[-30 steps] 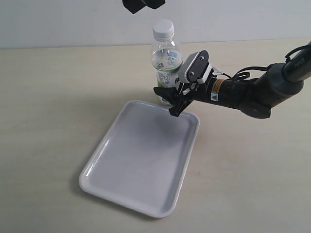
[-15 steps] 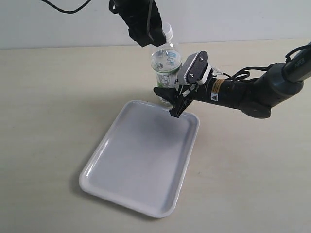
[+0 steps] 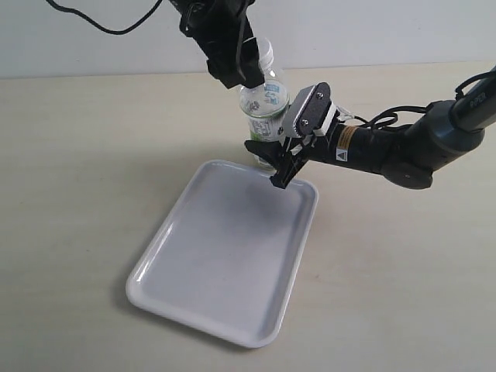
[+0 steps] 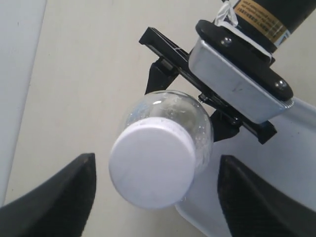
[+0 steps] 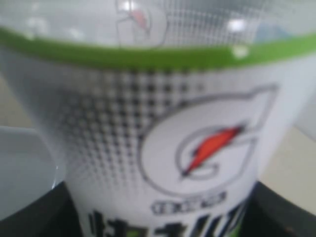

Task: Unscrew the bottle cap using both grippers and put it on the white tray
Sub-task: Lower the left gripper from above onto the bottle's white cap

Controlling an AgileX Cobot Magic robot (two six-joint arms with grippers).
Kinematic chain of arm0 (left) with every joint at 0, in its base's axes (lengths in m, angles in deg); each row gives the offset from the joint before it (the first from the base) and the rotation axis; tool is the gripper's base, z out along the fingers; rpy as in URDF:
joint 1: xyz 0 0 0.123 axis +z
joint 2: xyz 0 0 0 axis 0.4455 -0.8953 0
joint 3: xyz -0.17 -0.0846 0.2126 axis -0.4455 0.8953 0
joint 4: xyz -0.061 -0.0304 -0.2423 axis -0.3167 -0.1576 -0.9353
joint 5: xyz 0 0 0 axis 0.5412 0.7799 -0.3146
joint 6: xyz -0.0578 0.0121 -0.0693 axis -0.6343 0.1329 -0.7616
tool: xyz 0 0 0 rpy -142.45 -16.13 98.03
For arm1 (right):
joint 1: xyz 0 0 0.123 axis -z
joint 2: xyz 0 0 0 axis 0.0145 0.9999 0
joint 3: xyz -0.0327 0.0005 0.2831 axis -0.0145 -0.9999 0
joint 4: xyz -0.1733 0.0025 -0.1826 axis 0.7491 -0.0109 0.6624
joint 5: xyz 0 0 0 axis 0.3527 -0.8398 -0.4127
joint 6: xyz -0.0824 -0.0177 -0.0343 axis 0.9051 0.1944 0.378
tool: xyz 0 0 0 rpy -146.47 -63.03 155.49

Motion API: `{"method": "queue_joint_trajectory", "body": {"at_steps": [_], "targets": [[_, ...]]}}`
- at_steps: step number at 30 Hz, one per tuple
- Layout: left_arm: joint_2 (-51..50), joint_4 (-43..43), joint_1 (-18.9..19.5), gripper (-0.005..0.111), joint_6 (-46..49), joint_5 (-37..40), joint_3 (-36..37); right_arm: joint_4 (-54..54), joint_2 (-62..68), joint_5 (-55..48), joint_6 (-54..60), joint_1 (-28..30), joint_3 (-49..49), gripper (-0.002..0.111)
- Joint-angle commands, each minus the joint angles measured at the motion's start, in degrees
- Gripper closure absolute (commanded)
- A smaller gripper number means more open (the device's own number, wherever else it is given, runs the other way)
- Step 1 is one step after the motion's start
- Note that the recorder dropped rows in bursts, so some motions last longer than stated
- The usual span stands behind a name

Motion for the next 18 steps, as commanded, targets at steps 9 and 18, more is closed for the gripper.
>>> {"method": "queue_joint_trajectory", "body": {"at_steps": [9,18], "targets": [[0.64,0.03,-0.36,0.039,-0.04,-1.44,-0.95,1.26,0.07,-2.64,0.87,-0.05,0.11,0.108],[0.64,-0.18,-0.36,0.049,-0.38,-1.0,-1.38,1.12,0.07,-2.64,0.69,-0.05,0.11,0.108]]}}
